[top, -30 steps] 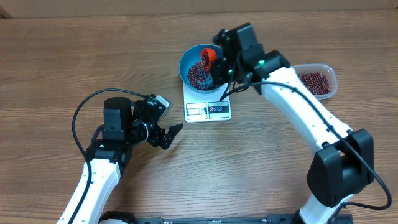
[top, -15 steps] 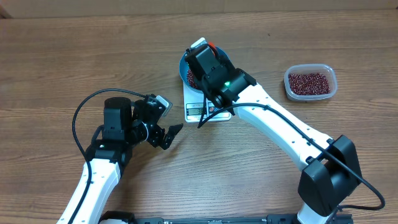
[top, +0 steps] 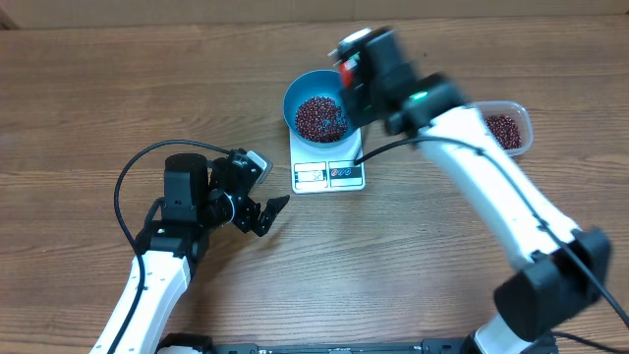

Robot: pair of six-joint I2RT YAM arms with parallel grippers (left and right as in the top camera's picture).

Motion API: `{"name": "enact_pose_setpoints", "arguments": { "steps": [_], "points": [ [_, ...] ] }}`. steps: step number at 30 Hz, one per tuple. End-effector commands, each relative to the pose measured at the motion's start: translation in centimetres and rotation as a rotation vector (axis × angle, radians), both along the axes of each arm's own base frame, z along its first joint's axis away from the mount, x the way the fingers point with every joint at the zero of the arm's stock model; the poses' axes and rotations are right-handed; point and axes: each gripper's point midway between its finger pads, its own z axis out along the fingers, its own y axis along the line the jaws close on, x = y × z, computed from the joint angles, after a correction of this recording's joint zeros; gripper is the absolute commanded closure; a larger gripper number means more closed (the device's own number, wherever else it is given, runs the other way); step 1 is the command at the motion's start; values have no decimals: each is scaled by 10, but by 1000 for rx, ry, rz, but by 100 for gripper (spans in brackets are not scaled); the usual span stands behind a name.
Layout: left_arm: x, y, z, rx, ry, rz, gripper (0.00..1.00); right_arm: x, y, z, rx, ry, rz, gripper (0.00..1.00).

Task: Scoop item into bowl and weigh 150g on scale
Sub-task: 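Move the empty scoop back to the bean tub with the right gripper, then dip the red scoop into the beans and lift it with the right gripper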

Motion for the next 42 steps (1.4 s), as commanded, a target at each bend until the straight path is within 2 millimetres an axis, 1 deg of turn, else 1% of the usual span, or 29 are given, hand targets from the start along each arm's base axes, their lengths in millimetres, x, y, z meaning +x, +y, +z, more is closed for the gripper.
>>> {"name": "enact_pose_setpoints", "arguments": {
  "steps": [1,2,3,4,5,8,10,12,13,14,15,16,18,24,26,32,36,40,42],
  "points": [
    [-1,-4,1,-12,5,-8,0,-3,-35,62,220,-22,-6,96],
    [-1,-4,1,-12,5,-8,0,-3,-47,62,233,-6,-25,96],
    [-1,-4,1,-12,5,-8,0,-3,-72,59,254,30,-70,96],
    [-1,-4,1,-12,5,-8,0,-3,-81,57,262,46,-87,96],
    [-1,-4,1,-12,5,-8,1,-5,-102,53,278,82,-129,96],
    [-1,-4,1,-12,5,-8,0,-10,-145,43,283,137,-227,96],
    [-1,-4,1,-12,5,-8,0,-17,-179,36,252,168,-271,96],
    [-1,-4,1,-11,5,-8,0,-22,-196,31,219,181,-285,96],
    [-1,-4,1,-12,5,-8,0,-24,-209,27,182,190,-313,96],
    [-1,-4,1,-12,5,-8,0,-26,-229,20,132,204,-372,96],
    [-1,-4,1,-12,5,-8,1,-28,-243,13,95,222,-411,96],
    [-1,-4,1,-12,5,-8,1,-29,-251,6,79,237,-422,96],
    [-1,-4,1,-12,5,-8,0,-33,-258,-8,69,275,-426,96],
    [-1,-4,1,-12,5,-8,1,-42,-271,-50,14,389,-459,96],
    [-1,-4,1,-12,5,-8,1,-46,-278,-69,-24,435,-476,96],
    [-1,-4,1,-12,5,-8,0,-52,-292,-98,-107,503,-508,96],
    [-1,-4,1,-12,5,-8,0,-51,-298,-117,-145,523,-521,96],
    [-1,-4,1,-12,5,-8,0,-50,-304,-130,-174,544,-530,96],
    [-1,-4,1,-12,5,-8,0,-49,-305,-134,-180,548,-531,96]
  ]
}}
